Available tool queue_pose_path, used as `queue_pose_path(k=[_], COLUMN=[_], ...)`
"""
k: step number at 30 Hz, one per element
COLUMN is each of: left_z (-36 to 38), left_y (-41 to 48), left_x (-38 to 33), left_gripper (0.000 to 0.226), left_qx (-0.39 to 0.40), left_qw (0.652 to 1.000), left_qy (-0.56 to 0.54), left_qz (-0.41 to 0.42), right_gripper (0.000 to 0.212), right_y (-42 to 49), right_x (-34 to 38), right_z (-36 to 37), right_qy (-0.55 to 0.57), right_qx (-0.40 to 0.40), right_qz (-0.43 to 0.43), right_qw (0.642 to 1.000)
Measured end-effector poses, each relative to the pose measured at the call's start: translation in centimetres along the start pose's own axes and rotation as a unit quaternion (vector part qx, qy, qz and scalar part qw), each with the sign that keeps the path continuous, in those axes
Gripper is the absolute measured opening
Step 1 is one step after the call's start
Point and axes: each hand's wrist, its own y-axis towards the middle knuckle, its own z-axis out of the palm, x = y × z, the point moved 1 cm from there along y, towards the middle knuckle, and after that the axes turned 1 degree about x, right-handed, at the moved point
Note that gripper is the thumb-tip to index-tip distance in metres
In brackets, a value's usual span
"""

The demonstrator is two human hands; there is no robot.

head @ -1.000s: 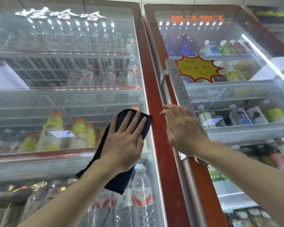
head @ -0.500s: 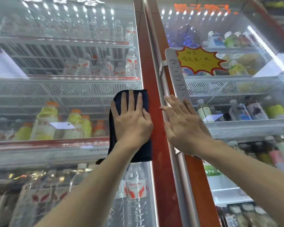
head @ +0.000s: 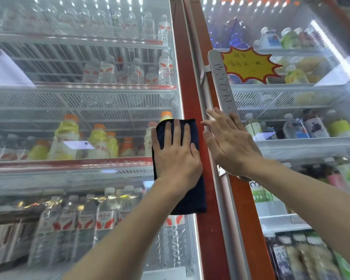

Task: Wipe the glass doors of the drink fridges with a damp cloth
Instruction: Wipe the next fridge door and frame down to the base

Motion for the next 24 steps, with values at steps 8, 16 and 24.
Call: queue_pose_path(k=[8, 16, 24], left_z=[-7.0, -5.7, -3.3], left_y=[2.9, 0.7, -4.5], left_x=[5.2, 9.7, 18.2], left_gripper=[0.081, 0.071, 0.042], left_qx=[0.123, -0.047, -0.160], left_qw=[0.985, 0.971, 0.979], left_qy=[-0.009, -0.196, -0.088], left_qz=[0.122, 0.125, 0.087], right_gripper=[0.026, 0.064, 0.079], right_y=[-1.2, 0.1, 4.1], right_x=[8.5, 10.3, 7.8], right_z=[3.2, 6.4, 5.6], right_qy=[0.311, 0.099, -0.043], right_qx=[-0.271, -0.118, 0.045], right_qz=[0.092, 0.116, -0.029], right_qw=[0.906, 0.981, 0.998])
